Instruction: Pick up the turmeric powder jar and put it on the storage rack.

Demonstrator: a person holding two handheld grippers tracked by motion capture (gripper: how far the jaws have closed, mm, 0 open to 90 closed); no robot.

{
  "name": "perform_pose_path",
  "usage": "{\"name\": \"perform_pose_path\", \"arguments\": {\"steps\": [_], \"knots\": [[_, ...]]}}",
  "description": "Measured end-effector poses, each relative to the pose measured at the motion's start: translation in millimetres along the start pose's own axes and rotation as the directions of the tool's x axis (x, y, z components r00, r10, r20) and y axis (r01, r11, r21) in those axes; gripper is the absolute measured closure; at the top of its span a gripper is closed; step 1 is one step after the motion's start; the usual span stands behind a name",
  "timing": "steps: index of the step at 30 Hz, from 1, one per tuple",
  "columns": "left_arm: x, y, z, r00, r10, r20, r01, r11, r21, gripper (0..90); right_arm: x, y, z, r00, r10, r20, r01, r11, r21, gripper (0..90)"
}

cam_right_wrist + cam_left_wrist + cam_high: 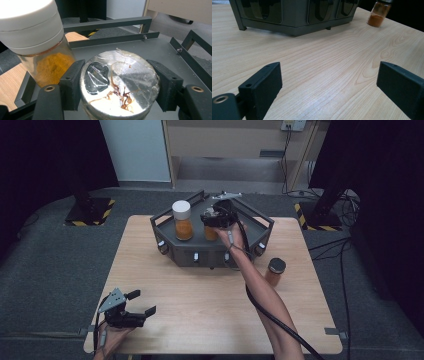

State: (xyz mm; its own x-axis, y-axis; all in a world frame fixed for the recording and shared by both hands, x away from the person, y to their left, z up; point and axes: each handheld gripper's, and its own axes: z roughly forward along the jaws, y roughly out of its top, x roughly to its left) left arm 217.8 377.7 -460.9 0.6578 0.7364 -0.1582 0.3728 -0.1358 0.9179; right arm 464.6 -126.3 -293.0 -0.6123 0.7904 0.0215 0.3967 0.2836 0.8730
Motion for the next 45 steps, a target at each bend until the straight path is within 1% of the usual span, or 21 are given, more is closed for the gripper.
{"name": "perform_pose_path", "arguments": {"steps": [4,8,12,14,15,18,19,22,29,31,35,41,45], "knots": [[-0.2,0.1,-0.1,1.0000,0.001,0.000,-0.001,1.0000,0.000,5.3,0.1,0.4,0.1,1.0000,0.001,0.002,-0.001,1.000,0.000,33.7],[0.1,-0.1,-0.2,1.0000,-0.001,0.001,0.001,1.0000,-0.001,5.3,1.0,1.5,-1.0,0.9999,-0.009,0.008,0.009,1.000,0.001,31.9],[-0.1,-0.1,-0.2,1.0000,0.001,0.001,-0.001,1.0000,-0.001,5.3,-0.7,3.3,-4.0,1.0000,0.002,-0.003,-0.002,1.000,-0.008,23.7],[0.0,-0.2,-0.2,1.0000,-0.001,0.001,0.001,1.0000,-0.002,5.3,0.6,2.8,-7.3,0.9999,-0.009,0.008,0.009,1.000,-0.030,19.8],[0.0,-0.1,-0.2,1.0000,-0.001,0.001,0.001,1.0000,-0.001,5.3,-0.6,2.8,-10.2,1.0000,-0.003,0.000,0.003,0.999,-0.045,18.6],[-0.2,0.0,0.0,1.0000,0.000,0.001,0.000,1.0000,0.000,5.3,0.1,4.6,-16.5,0.9997,-0.022,0.009,0.023,0.997,-0.067,16.2],[-0.2,0.0,0.1,1.0000,0.000,0.001,0.000,1.0000,0.000,5.3,-0.8,5.8,-19.4,0.9998,-0.020,0.004,0.020,0.997,-0.075,15.0],[-0.2,0.1,0.2,1.0000,-0.001,0.001,0.001,1.0000,0.001,5.3,0.6,9.3,-26.6,0.9995,-0.032,0.007,0.033,0.996,-0.087,13.4],[-0.1,0.0,0.2,1.0000,0.000,0.003,0.000,1.0000,0.000,5.3,3.2,14.4,-42.5,0.9978,-0.066,0.007,0.066,0.992,-0.109,12.8],[-0.2,0.0,0.3,1.0000,0.000,0.002,0.000,1.0000,0.000,5.3,3.3,14.9,-47.7,0.9979,-0.065,0.002,0.065,0.991,-0.117,12.8],[-0.4,0.2,0.4,1.0000,0.000,0.002,0.000,1.0000,0.000,5.3,4.2,16.0,-58.4,0.9967,-0.080,0.006,0.081,0.988,-0.132,13.1],[-0.2,0.0,0.7,1.0000,-0.001,0.004,0.001,1.0000,0.000,5.3,0.3,14.2,-75.0,0.9963,-0.083,-0.020,0.079,0.987,-0.143,13.1],[-0.4,0.2,0.7,1.0000,0.000,0.003,0.000,1.0000,0.001,5.3,-1.0,10.5,-85.3,0.9958,-0.087,-0.026,0.082,0.985,-0.149,13.0]]}}
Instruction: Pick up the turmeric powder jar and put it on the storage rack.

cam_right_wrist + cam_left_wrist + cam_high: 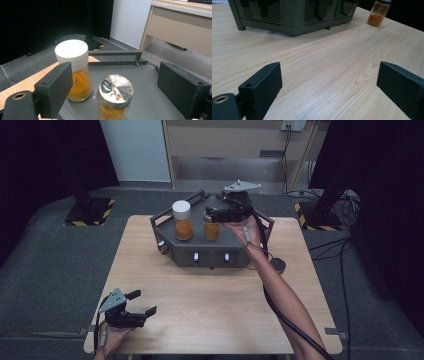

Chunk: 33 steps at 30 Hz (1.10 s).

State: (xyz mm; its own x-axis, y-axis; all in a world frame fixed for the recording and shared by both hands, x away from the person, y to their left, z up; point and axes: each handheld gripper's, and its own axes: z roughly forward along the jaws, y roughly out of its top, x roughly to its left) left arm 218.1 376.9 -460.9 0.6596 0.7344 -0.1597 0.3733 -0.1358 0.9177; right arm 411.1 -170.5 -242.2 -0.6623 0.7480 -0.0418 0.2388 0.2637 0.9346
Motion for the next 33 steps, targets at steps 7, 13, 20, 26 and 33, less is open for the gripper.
{"name": "perform_pose_path", "arguments": {"steps": [7,13,20,26,33], "knots": [[-0.1,-0.1,0.3,1.0000,0.001,-0.002,-0.001,1.0000,0.001,5.0,0.4,-7.8,-17.6,0.9997,-0.019,-0.012,0.019,1.000,-0.006,12.9],[0.3,-0.3,0.5,1.0000,-0.001,-0.001,0.001,1.0000,0.000,4.4,-1.5,-15.1,-31.0,0.9994,-0.027,-0.022,0.027,1.000,-0.008,12.9],[0.0,-0.5,0.5,1.0000,-0.002,-0.005,0.002,1.0000,-0.001,4.0,-5.3,-27.3,-48.4,0.9992,-0.023,-0.032,0.023,1.000,-0.016,12.9],[0.0,-0.7,0.2,1.0000,-0.003,-0.006,0.003,1.0000,-0.003,3.6,-8.6,-37.9,-61.7,0.9990,-0.012,-0.043,0.012,1.000,-0.023,12.8],[0.2,-0.8,0.7,1.0000,-0.002,-0.003,0.002,1.0000,-0.002,3.3,-11.1,-49.9,-74.9,0.9989,-0.015,-0.043,0.014,1.000,-0.022,12.9]]}}
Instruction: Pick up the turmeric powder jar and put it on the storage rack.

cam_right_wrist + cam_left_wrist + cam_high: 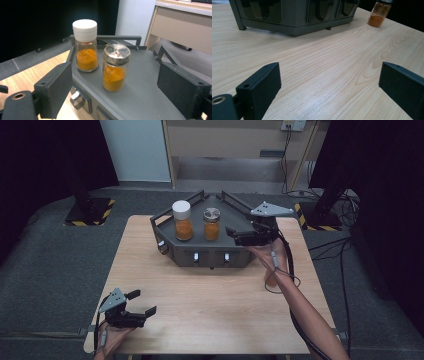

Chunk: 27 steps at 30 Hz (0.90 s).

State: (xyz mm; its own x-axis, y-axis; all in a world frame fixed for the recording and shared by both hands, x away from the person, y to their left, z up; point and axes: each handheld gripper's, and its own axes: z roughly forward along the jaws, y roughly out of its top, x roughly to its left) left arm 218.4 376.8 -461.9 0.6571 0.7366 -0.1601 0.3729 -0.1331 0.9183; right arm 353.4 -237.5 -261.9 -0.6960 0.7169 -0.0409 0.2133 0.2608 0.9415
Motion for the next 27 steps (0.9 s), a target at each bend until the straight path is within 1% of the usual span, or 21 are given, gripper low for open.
{"name": "perform_pose_path", "arguments": {"steps": [4,6,8,11,13,22,25,27], "knots": [[-0.1,-0.8,-0.6,1.0000,0.003,0.003,-0.003,1.0000,-0.008,3.3,-0.7,-7.6,-9.5,1.0000,0.005,-0.001,-0.005,1.000,-0.003,12.9],[-0.5,-0.4,-0.4,1.0000,0.002,0.000,-0.002,1.0000,-0.005,3.2,-1.3,-11.9,-13.8,1.0000,0.008,-0.003,-0.008,1.000,-0.007,12.8],[0.7,-1.2,-0.5,1.0000,0.000,0.006,0.000,1.0000,-0.008,3.1,-0.8,-15.7,-18.3,1.0000,0.007,-0.003,-0.007,1.000,-0.008,12.8],[0.5,-1.2,-0.8,1.0000,-0.002,0.002,0.002,1.0000,-0.010,3.1,-0.5,-22.0,-25.2,0.9999,0.015,-0.008,-0.015,1.000,-0.010,12.8],[0.4,-1.4,-0.9,1.0000,-0.001,0.001,0.001,0.9999,-0.011,3.0,0.4,-26.9,-29.7,0.9999,0.011,-0.008,-0.011,1.000,-0.011,12.9],[0.5,-1.6,-1.1,1.0000,0.000,0.004,0.000,0.9999,-0.013,2.9,-0.2,-47.9,-47.8,0.9993,0.032,-0.020,-0.032,0.999,-0.012,12.6],[0.2,-1.3,-0.9,1.0000,0.002,0.003,-0.002,0.9999,-0.011,2.9,2.5,-53.1,-53.8,0.9999,0.014,-0.008,-0.014,1.000,-0.007,12.5],[-0.3,-1.1,-1.0,1.0000,0.004,0.000,-0.004,0.9999,-0.010,3.0,3.1,-57.7,-58.0,0.9999,0.014,-0.004,-0.014,1.000,-0.008,12.6]]}}
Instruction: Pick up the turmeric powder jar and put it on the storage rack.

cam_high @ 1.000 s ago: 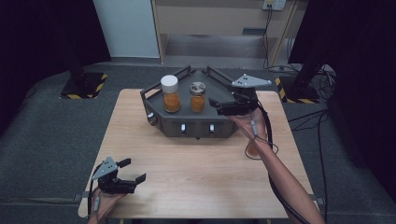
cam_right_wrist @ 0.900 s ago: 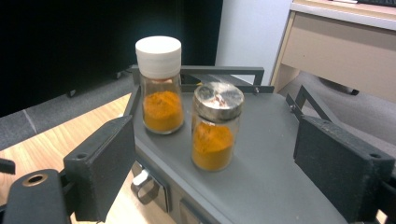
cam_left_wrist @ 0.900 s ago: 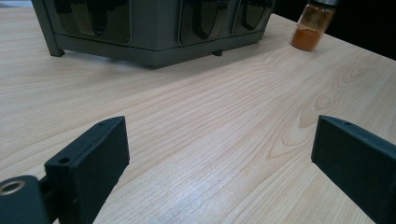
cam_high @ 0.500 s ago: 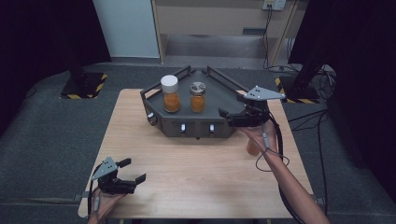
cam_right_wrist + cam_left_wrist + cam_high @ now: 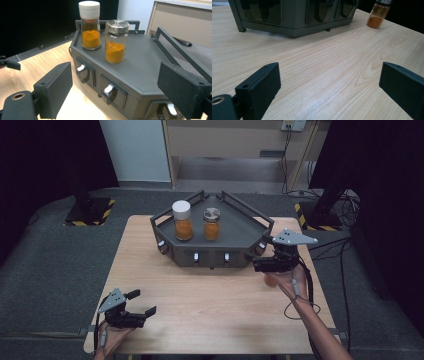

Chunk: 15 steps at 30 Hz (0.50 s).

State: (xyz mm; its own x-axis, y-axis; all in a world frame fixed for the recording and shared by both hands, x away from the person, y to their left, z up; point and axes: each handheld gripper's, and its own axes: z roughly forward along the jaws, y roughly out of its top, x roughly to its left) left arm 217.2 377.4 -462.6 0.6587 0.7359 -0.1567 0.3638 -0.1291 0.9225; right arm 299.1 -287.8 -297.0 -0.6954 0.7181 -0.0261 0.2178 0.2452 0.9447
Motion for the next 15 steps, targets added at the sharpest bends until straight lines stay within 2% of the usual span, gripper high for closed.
{"name": "perform_pose_path", "arguments": {"steps": [15], "knots": [[0.0,-0.3,-0.6,1.0000,0.001,-0.001,-0.001,1.0000,-0.004,3.1,3.9,-40.7,-25.1,0.9990,0.029,0.035,-0.029,1.000,-0.005,12.4]]}}
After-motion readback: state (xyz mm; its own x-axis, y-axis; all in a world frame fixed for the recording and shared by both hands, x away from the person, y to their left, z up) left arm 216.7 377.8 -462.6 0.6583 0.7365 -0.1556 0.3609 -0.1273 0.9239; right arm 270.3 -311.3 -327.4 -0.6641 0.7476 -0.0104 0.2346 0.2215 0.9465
